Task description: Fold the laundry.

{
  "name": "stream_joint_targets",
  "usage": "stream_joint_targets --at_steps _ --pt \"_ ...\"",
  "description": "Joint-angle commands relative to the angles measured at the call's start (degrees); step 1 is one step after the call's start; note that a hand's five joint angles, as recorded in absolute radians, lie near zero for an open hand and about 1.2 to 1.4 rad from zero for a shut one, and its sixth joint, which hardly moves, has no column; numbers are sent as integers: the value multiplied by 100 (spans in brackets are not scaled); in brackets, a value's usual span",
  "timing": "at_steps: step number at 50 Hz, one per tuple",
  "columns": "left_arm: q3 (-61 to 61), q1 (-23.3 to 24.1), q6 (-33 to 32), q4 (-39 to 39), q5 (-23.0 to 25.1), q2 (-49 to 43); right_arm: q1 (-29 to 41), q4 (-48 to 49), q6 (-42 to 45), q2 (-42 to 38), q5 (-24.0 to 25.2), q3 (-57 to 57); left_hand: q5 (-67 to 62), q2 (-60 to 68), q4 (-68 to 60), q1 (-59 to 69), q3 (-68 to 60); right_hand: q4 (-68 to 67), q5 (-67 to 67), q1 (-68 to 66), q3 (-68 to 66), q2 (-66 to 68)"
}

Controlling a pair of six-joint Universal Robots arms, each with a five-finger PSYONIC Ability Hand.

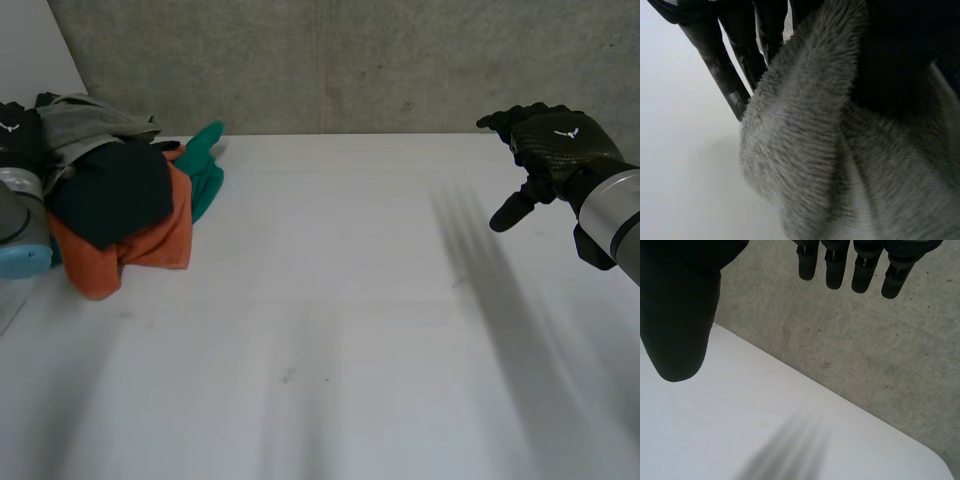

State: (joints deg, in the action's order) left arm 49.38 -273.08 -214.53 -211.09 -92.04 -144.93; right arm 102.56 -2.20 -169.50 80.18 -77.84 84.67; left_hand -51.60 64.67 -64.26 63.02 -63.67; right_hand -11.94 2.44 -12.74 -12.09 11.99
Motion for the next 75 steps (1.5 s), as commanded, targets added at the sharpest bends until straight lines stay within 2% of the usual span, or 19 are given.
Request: stream_joint_targets --at_steps 1,3,4,7,12,17,22,26,35,37,38,39,42,45,50,55,58,65,75 --pt "552 579 393 -274 -252 1515 -8 1 101 6 -4 -29 -1840 1533 -1574 1698 -1633 194 -244 274 209 -199" --pt "756 738 552 -388 -253 1896 -8 1 101 6 -4 -47 -1840 1533 -1574 1698 -1633 194 -244 274 209 -199" --pt "975 965 805 -493 -261 2325 -8 1 101 6 -4 -55 -1840 1533 -1574 1698 -1633 194 -244 274 209 -199" --pt "1196 1282 1131 -512 -262 2802 -43 1 101 6 -4 -82 -1840 1533 -1574 1698 -1633 194 -244 274 209 -199" --pt "1819 2073 1922 -451 -235 4092 -70 -8 101 6 -4 -117 -1840 1533 -1574 1698 -1633 194 -244 274 209 -199" --pt "2207 2549 2319 -371 -191 4693 -70 -8 92 15 5 -152 -1840 1533 -1574 1698 -1633 194 -244 274 209 -199" --pt "2383 2883 2407 -231 -191 4685 -70 -17 92 15 5 -161 -1840 1533 -1574 1698 -1633 194 -244 274 209 -199" --pt "2594 3208 2389 111 -174 4290 -70 -17 110 15 5 -178 -1840 1533 -1574 1698 -1633 194 -244 274 209 -199" --pt "2990 3876 2372 937 -235 2236 -70 -43 408 -257 -4 -257 -1840 1533 -1574 1698 -1633 194 -244 274 209 -199" --pt "2946 3903 2381 1113 -226 1961 -79 -87 584 -468 -21 -293 -1493 1186 -1226 1351 -1285 194 -244 274 209 -199" --pt "2928 3903 2381 1218 -226 1847 -79 -96 654 -530 -21 -293 -640 333 -373 498 -433 194 -244 274 209 -199" --pt "2902 3894 2381 1437 -235 1698 -79 -113 724 -582 -21 -293 1417 -1724 1683 -1559 1624 194 -244 274 209 -199" --pt "2849 3903 2381 1885 -279 1661 -61 -245 997 -697 -48 -301 4071 -4378 4338 -4213 4279 194 -244 274 209 -199" --pt "2866 3903 2398 2080 -437 1845 -26 -421 1199 -750 -65 -293 4414 -4721 4680 -4556 4621 194 -244 274 209 -199" --pt "3366 3737 2433 2143 -990 2880 -17 -781 1253 -741 -74 -301 4633 -4940 4900 -4775 4840 194 -244 274 209 -199" --pt "4026 3420 2407 2019 -974 3743 -17 -1229 1104 -662 -74 -214 4701 -5008 4967 -4843 4908 194 -244 274 209 -199" --pt "4455 3201 2407 1967 -746 3998 -8 -1335 832 -645 -74 -126 4701 -5008 4967 -4843 4908 194 -244 274 209 -199" --pt "5011 2524 2433 1958 -96 3877 62 -1151 286 -662 -21 524 4533 -4840 4800 -4675 4741 194 -244 274 209 -199" --pt "4616 2391 2653 2028 213 2708 501 422 321 -1250 -100 1166 3860 -4167 4126 -4002 4067 136 -186 216 151 -141"
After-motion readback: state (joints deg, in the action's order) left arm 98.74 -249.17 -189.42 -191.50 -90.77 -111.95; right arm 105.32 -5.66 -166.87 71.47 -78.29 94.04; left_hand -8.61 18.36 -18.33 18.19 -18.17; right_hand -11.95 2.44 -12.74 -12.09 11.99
